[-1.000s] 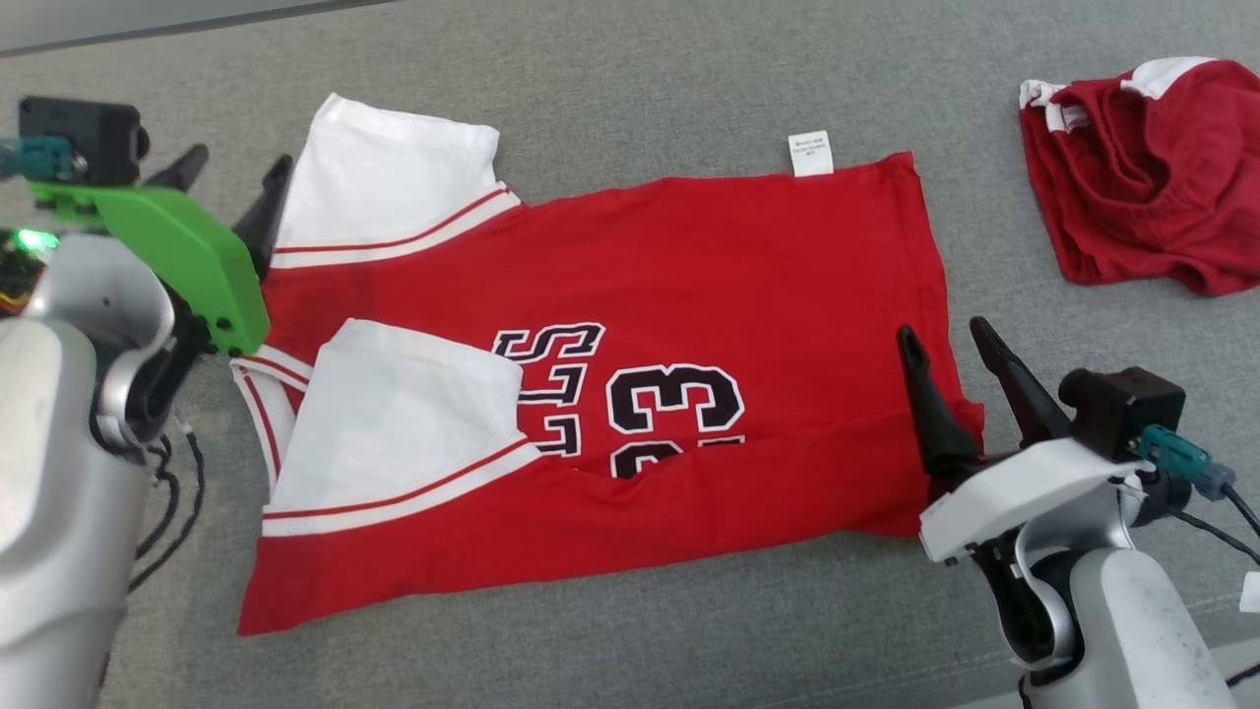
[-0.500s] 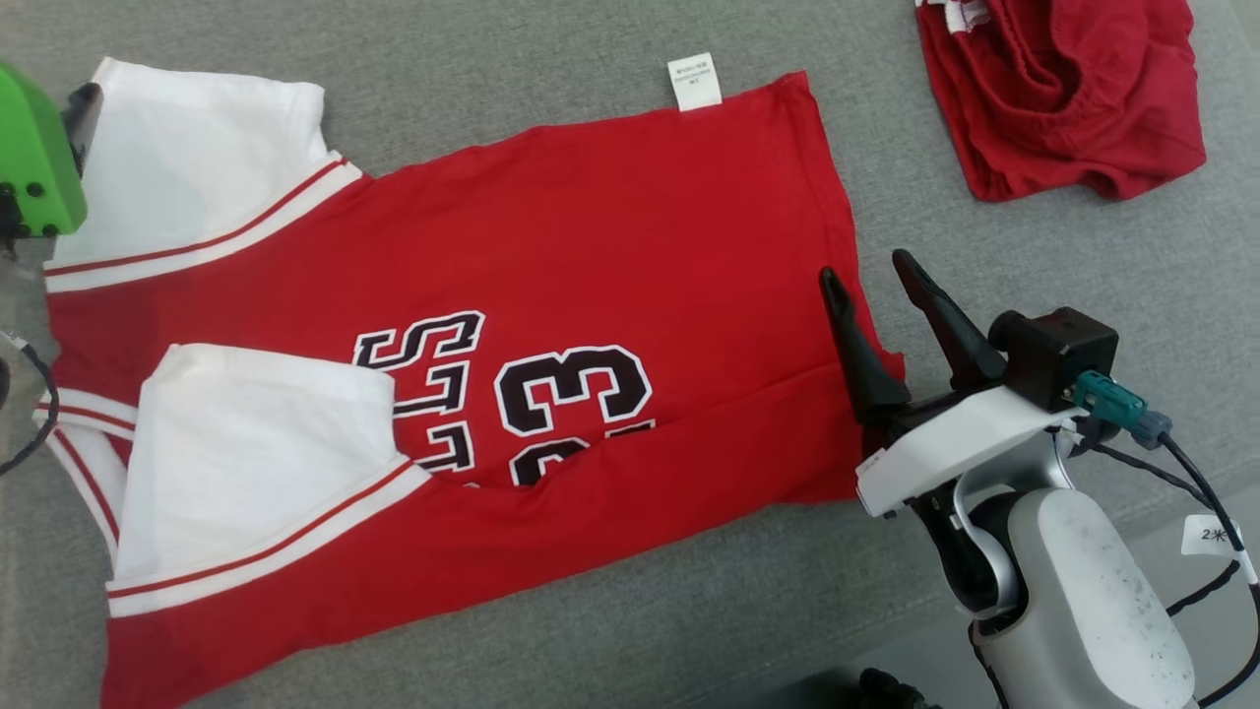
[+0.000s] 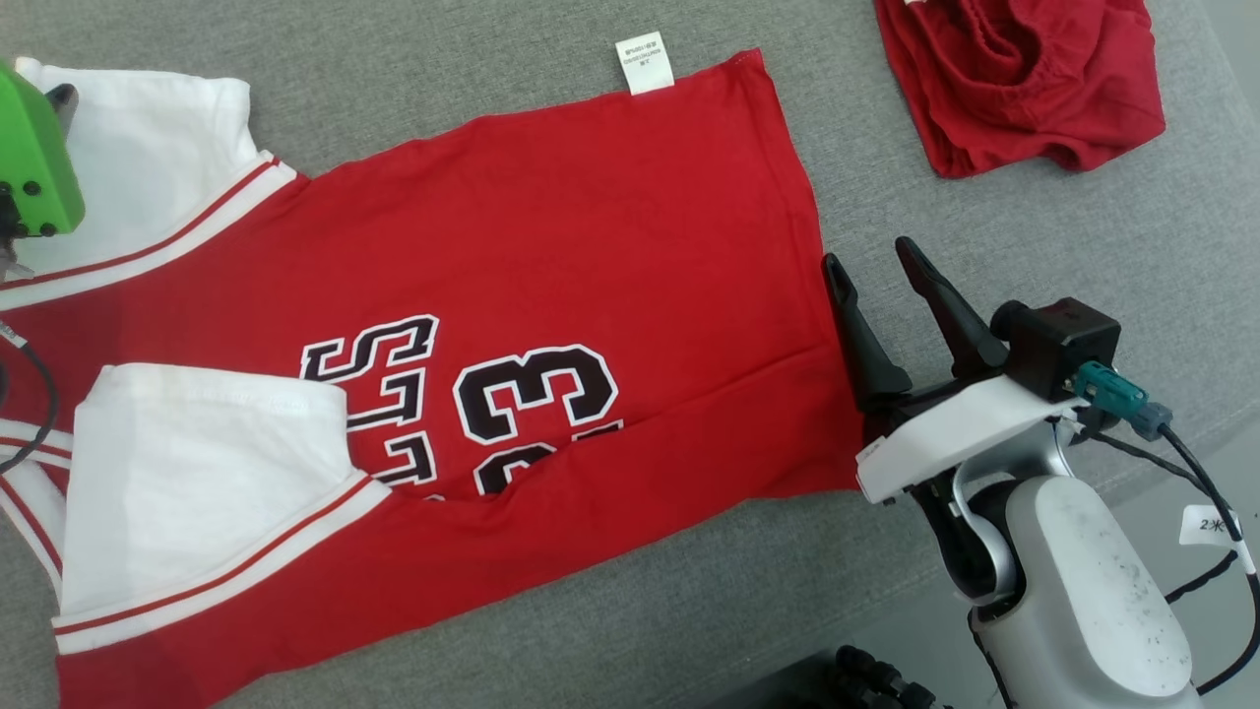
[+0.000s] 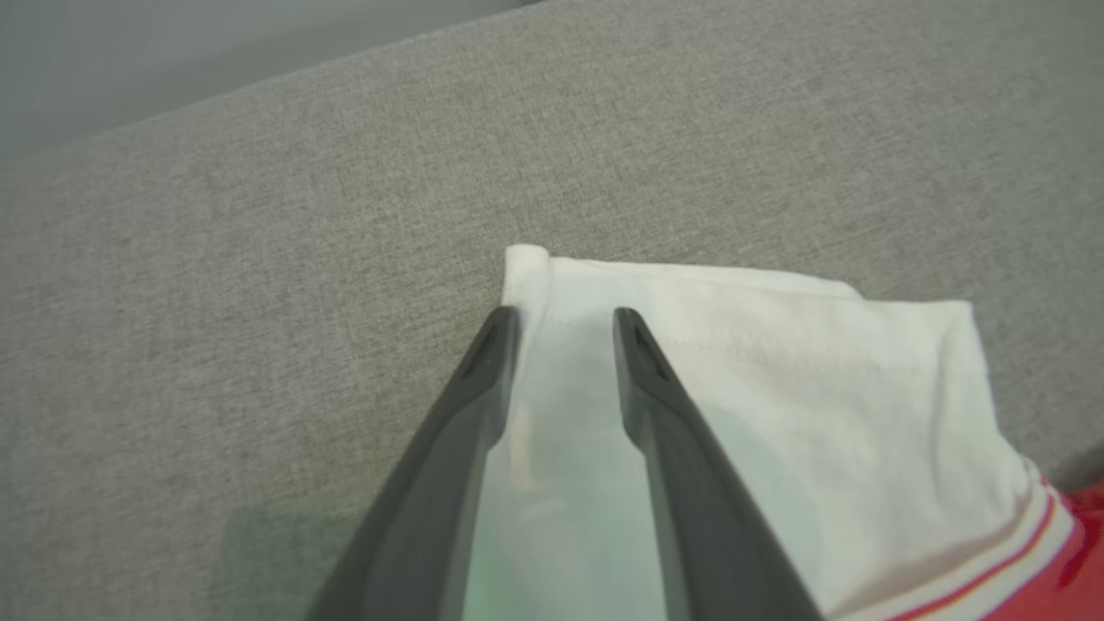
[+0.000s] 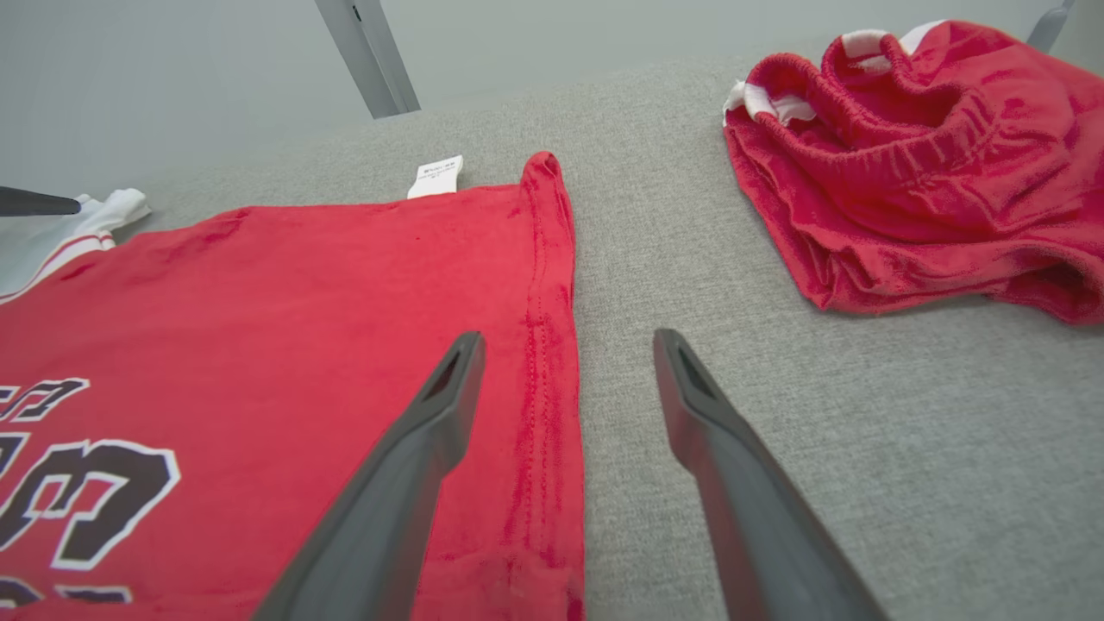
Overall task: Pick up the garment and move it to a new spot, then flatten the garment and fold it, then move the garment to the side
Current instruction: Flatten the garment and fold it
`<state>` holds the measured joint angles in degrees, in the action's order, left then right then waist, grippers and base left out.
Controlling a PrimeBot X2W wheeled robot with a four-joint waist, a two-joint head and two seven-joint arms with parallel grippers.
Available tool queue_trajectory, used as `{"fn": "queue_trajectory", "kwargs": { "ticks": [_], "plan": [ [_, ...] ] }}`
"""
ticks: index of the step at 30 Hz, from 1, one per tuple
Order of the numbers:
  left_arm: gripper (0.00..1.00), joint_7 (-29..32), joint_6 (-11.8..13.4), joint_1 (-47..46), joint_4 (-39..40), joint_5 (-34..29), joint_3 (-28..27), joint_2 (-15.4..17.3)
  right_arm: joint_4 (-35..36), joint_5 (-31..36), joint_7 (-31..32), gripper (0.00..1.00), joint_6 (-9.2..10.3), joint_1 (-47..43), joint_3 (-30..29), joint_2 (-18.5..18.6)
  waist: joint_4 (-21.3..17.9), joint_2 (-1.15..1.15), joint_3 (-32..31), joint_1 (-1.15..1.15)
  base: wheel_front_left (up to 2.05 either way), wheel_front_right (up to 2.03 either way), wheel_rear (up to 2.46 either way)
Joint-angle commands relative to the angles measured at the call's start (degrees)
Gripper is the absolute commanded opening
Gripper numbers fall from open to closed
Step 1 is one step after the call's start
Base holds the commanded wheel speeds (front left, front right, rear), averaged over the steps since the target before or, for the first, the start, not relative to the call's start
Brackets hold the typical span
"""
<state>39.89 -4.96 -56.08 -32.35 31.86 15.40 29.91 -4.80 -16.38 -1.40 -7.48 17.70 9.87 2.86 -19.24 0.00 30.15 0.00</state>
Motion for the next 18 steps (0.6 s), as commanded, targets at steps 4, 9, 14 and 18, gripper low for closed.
{"fn": "queue_trajectory", "kwargs": {
  "ticks": [4, 9, 14, 18],
  "plan": [
    [0.0, -3.3, -0.8, -0.3, 1.9, 0.4, 0.7, -1.3, -0.6, 2.8, 1.9, 1.0, -0.02, 3.4, -0.4, 0.2, 1.7, 0.0, -0.8, 0.0, 0.0, 0.0, 0.0],
    [0.0, -7.8, -1.5, -0.7, 3.9, 1.5, 1.4, -3.7, -3.3, 5.1, 5.7, 1.0, -0.01, 9.8, -1.7, 2.7, 5.0, 0.0, -1.8, 0.0, 0.0, 0.0, 0.0],
    [0.0, -10.6, -2.0, 0.3, 6.4, 2.7, 2.4, -5.5, -8.2, 5.6, 11.2, 1.0, -0.01, 17.3, -1.3, 6.0, 9.1, 0.0, -2.5, 0.0, 0.0, 0.0, 0.0],
    [0.0, -13.0, -2.2, 1.2, 8.4, 4.2, 3.2, -7.1, -14.3, 5.9, 15.8, 1.0, 0.0, 22.7, -0.4, 9.1, 12.5, 0.0, -2.7, 0.0, 0.0, 0.0, 0.0]
  ]
}}
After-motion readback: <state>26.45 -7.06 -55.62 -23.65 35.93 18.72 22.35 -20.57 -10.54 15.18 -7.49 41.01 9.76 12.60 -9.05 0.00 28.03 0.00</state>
